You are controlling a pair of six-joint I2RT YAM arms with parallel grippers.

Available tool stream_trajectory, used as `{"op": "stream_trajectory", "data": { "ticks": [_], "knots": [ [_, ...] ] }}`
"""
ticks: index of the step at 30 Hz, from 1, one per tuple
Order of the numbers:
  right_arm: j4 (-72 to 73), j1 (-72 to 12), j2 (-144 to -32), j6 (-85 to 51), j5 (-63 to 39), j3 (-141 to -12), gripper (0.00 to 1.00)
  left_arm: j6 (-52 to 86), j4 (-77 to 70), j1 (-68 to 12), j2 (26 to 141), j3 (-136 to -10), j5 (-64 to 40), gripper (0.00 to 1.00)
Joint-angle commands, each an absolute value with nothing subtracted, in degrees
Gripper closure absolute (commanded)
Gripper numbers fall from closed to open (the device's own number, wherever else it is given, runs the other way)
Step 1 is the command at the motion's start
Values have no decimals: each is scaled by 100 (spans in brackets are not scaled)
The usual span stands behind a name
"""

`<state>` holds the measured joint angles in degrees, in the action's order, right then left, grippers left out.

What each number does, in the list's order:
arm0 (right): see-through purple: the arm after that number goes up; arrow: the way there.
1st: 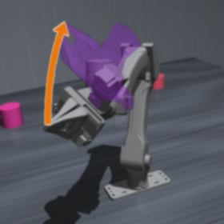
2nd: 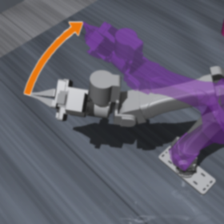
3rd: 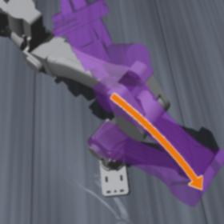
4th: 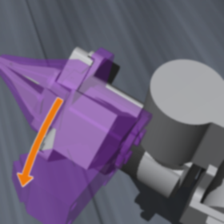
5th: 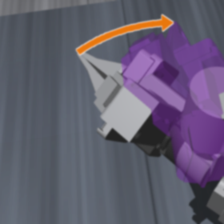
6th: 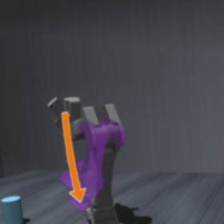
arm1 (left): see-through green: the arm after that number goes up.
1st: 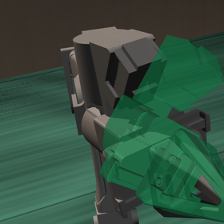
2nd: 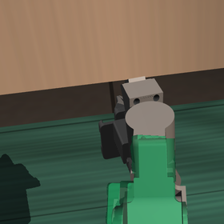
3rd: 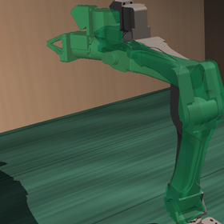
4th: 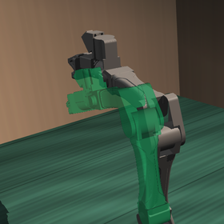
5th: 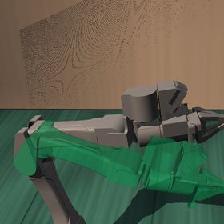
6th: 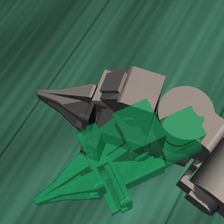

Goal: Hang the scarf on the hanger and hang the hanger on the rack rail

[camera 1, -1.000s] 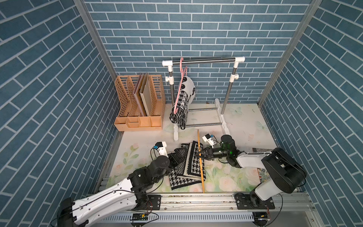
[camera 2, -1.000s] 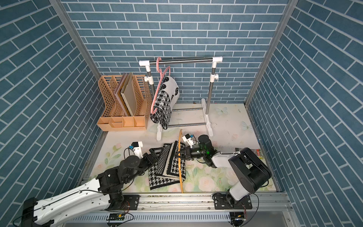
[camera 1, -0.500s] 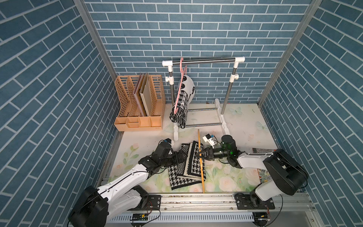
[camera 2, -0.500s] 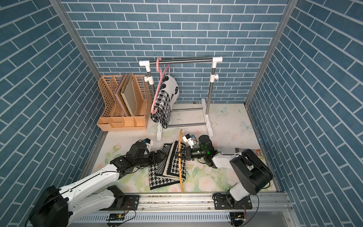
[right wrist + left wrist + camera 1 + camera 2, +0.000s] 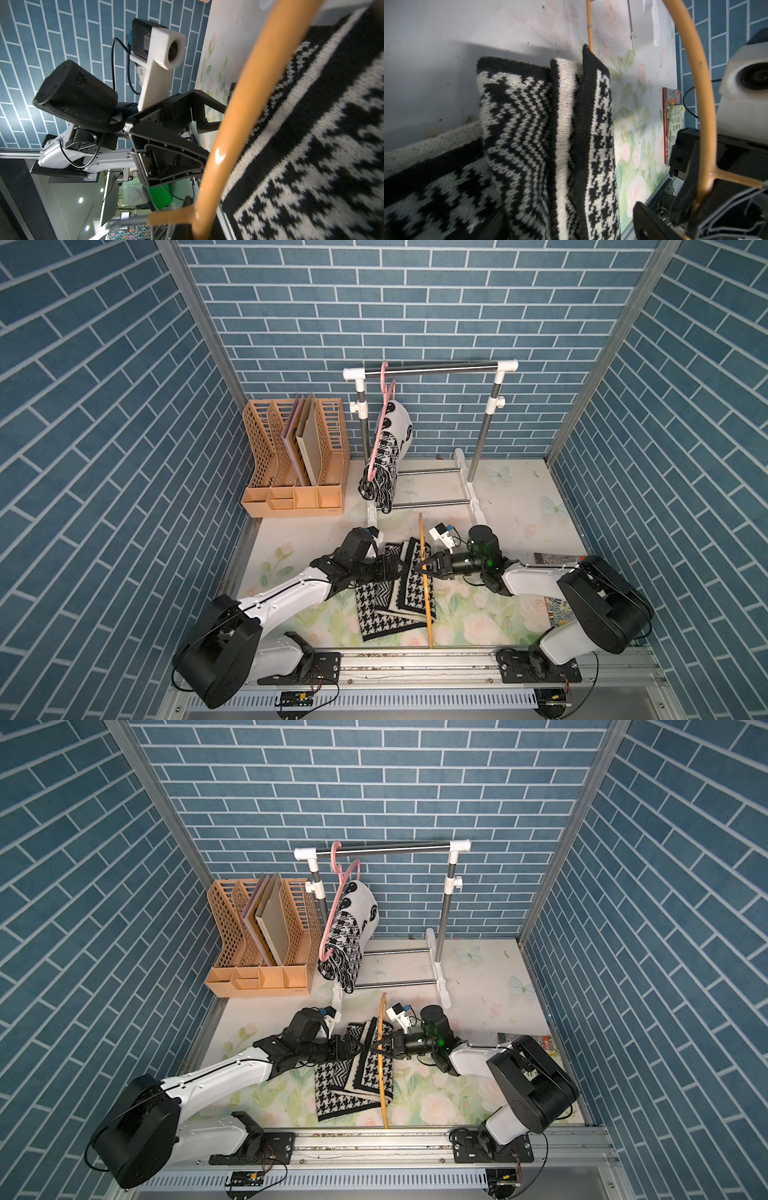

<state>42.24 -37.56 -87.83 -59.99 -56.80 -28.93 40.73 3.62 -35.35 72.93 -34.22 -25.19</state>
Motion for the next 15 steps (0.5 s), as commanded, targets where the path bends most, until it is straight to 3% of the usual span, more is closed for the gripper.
{"op": "stream_trajectory", "data": {
  "ticks": [1,15],
  "knots": [
    [3794,-3780,-8808,-5342,-5911,-2775,100,3852,362,-3497,7451,-3607,-2662,9],
    [3854,-3785,-8908,-5369,-5853,-2849,100,3542,842,-3789,8111,-3754,-2426,18]
  ]
}}
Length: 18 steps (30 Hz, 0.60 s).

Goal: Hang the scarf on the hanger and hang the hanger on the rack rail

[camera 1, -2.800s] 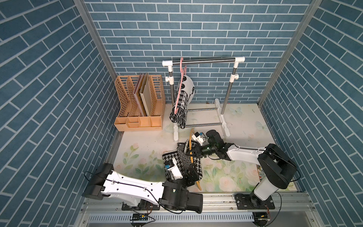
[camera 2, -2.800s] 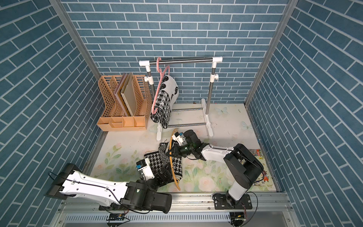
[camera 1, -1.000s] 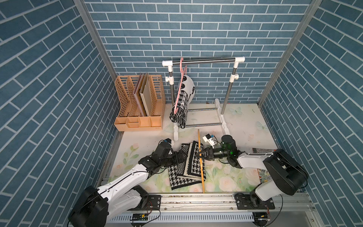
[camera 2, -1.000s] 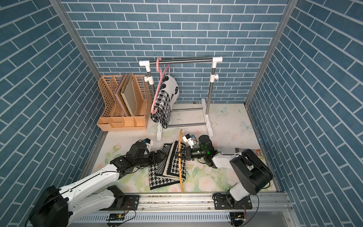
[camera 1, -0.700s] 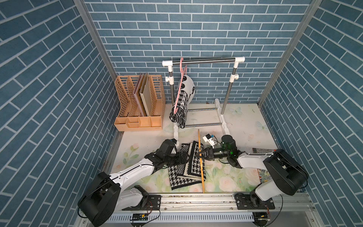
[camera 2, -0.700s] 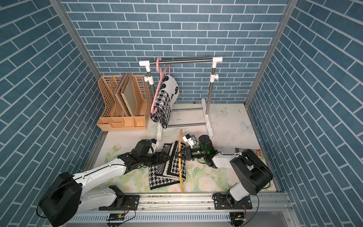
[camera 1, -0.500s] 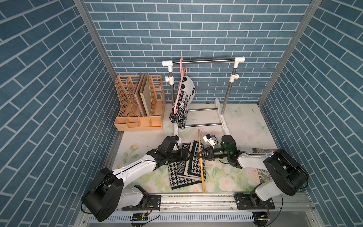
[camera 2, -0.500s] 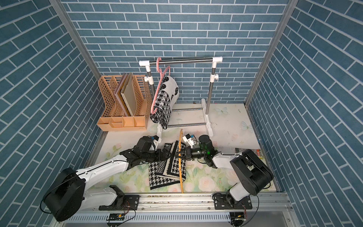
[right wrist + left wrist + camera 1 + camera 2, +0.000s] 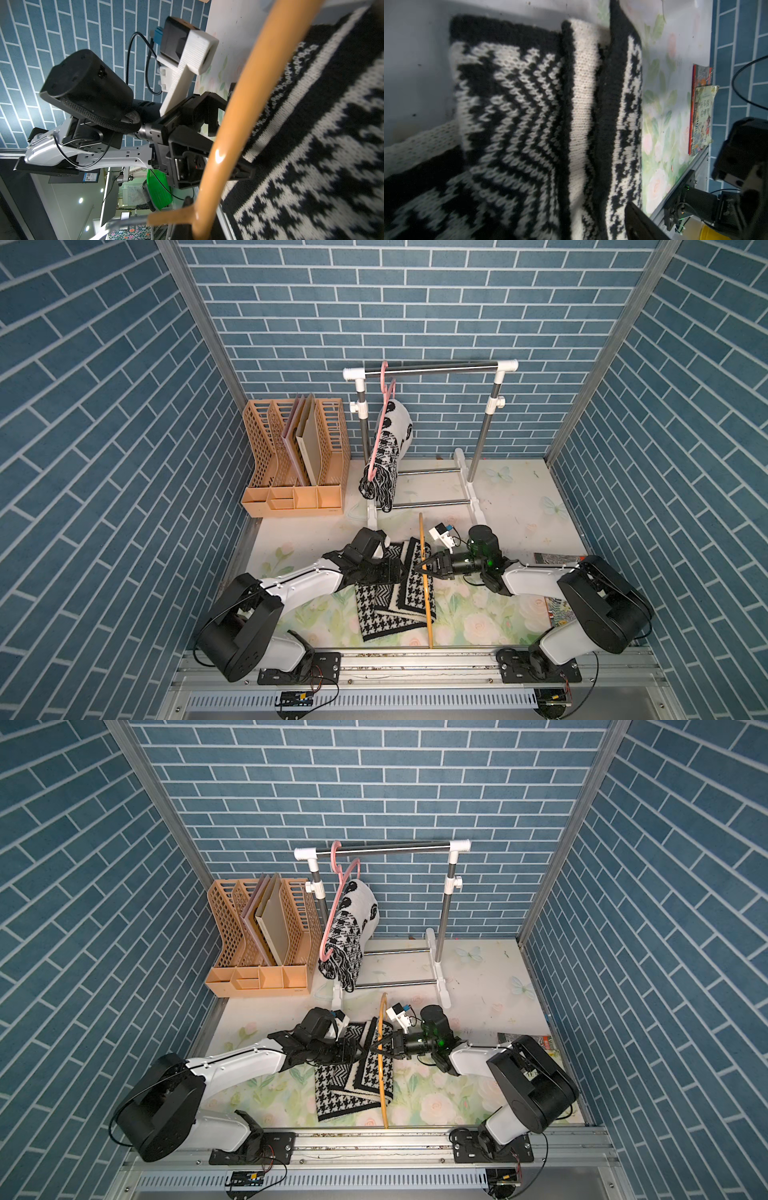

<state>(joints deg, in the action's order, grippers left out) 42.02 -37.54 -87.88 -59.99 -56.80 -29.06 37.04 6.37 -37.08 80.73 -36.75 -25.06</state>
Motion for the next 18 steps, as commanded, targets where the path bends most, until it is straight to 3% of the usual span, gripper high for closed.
{"op": "stream_trajectory", "data": {
  "ticks": [1,9,14,18],
  "knots": [
    [3851,-3785,-8918,-5366,-5858,-2856,100,3542,837,-3808,8116,-3755,-2426,19],
    [3904,-3779,-8993,-5370,-5831,-2839,100,3465,1040,-3947,8412,-3970,-2418,44],
    [3942,-3779,-9068,-5370,-5849,-2859,100,3437,1156,-4006,8558,-4139,-2393,48],
    [3948,-3779,-9101,-5368,-5856,-2865,100,3428,1216,-4018,8621,-4218,-2374,63]
  ]
}}
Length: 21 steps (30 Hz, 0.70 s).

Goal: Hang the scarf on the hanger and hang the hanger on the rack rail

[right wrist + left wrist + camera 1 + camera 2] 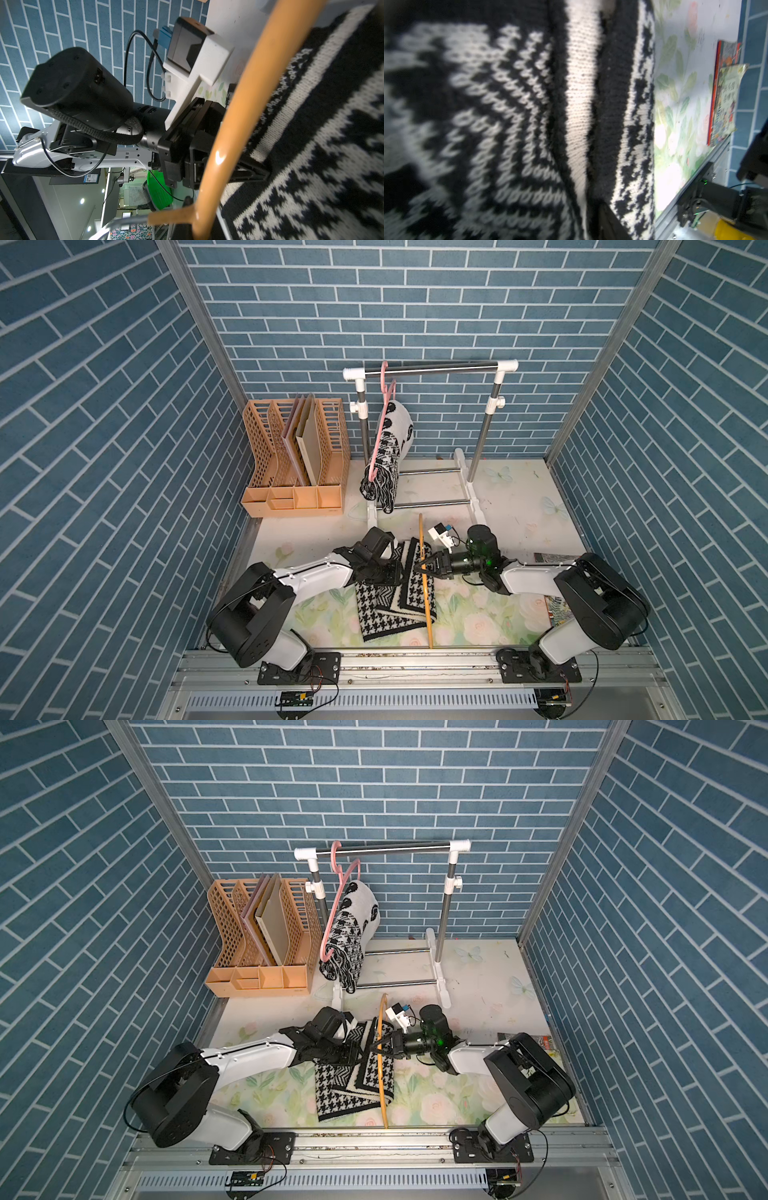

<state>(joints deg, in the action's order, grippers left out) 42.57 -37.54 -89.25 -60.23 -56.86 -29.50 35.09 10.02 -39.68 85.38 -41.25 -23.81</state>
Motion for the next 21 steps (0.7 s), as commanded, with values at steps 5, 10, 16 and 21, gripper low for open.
{"op": "stream_trajectory", "data": {
  "ticks": [5,10,16,21],
  "knots": [
    [3949,-3784,-9120,-5370,-5895,-2885,100,3430,1266,-4017,8633,-4286,-2437,88],
    [3885,-3785,-9004,-5330,-5876,-2956,100,3423,1667,-4018,8314,-4599,-2264,100],
    [3832,-3777,-8771,-5318,-5988,-3098,100,3760,2324,-4017,7491,-5003,-1926,100],
    [4131,-3776,-8699,-5357,-6133,-2936,100,4148,2743,-4019,6685,-4706,-1651,100]
  ]
}}
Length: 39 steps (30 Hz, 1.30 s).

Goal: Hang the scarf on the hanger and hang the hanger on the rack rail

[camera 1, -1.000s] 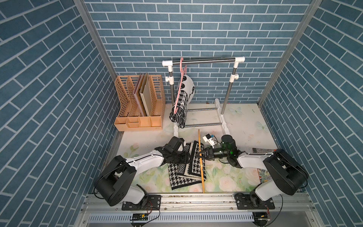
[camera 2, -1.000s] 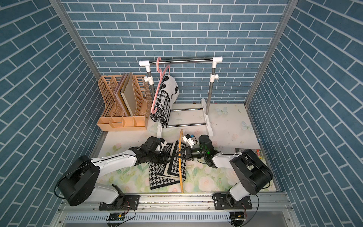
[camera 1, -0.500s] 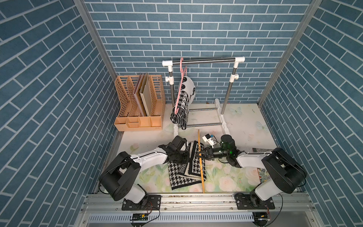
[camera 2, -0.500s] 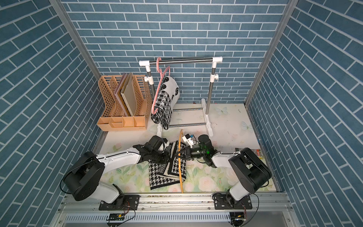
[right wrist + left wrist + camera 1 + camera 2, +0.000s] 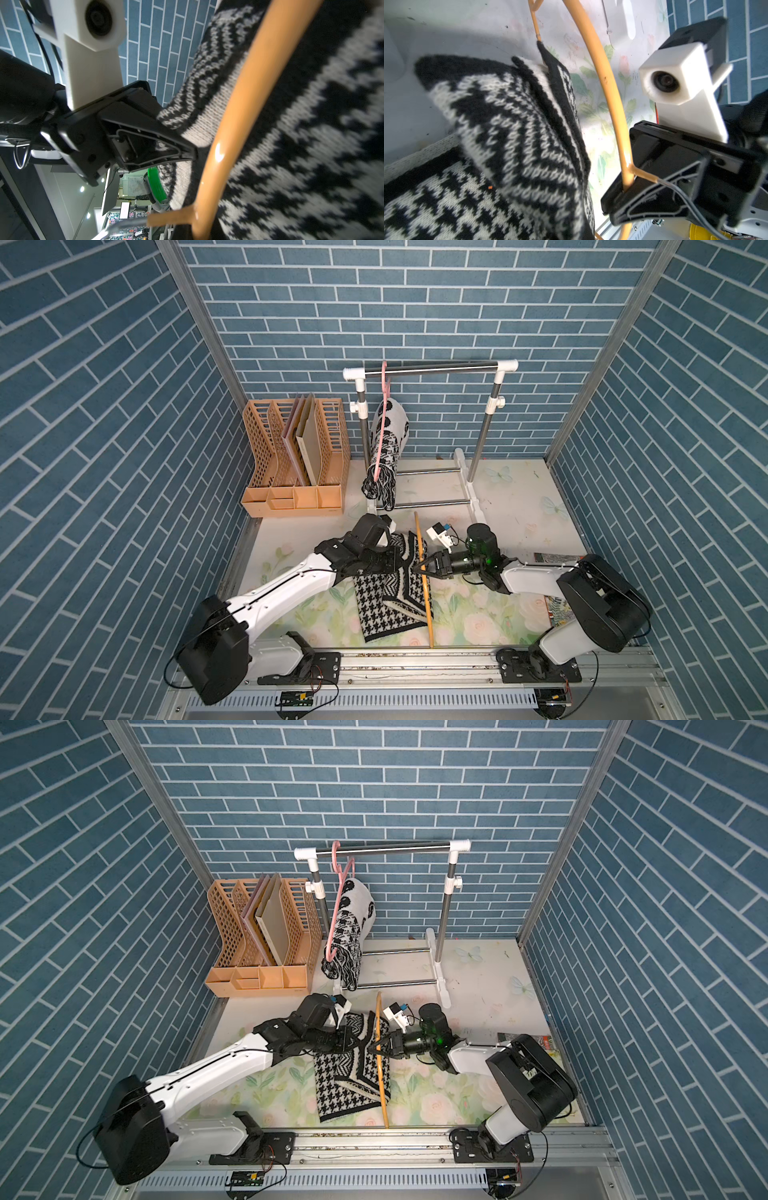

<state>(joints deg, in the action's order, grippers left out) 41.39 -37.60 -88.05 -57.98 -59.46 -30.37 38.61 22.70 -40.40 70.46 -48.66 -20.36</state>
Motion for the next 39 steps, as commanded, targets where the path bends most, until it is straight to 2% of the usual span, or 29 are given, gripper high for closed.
{"op": "stream_trajectory", "data": {
  "ticks": [1,17,18,19,20,21,23,27,29,34,39],
  "knots": [
    [4185,-3784,-8687,-5369,-6131,-2902,100,4251,2817,-4017,6508,-4559,-1592,100],
    [4675,-3789,-9048,-5606,-6451,-2687,100,6294,3587,-4017,3124,-1661,-815,100],
    [4690,-3791,-9081,-5604,-6457,-2682,100,6337,3472,-4017,3008,-1491,-763,78],
    [4693,-3793,-9106,-5600,-6451,-2680,100,6345,3421,-4017,2981,-1439,-695,47],
    [4689,-3789,-9133,-5605,-6443,-2693,100,6337,3427,-4023,2993,-1461,-583,30],
    [4670,-3788,-9159,-5602,-6443,-2722,100,6323,3456,-4017,3026,-1547,-487,23],
    [4637,-3792,-9204,-5601,-6430,-2763,100,6271,3612,-4017,3108,-1868,-268,16],
    [4621,-3791,-9316,-5590,-6366,-2800,100,5986,4216,-4022,3432,-2948,215,15],
    [4651,-3791,-9345,-5597,-6353,-2798,100,5646,4117,-4017,3690,-3384,66,17],
    [4667,-3788,-9290,-5587,-6368,-2770,100,5277,2523,-4109,4739,-3512,-1055,23],
    [4640,-3793,-9212,-5590,-6336,-2731,100,5046,1685,-4448,5901,-3699,-1087,23]
  ]
}}
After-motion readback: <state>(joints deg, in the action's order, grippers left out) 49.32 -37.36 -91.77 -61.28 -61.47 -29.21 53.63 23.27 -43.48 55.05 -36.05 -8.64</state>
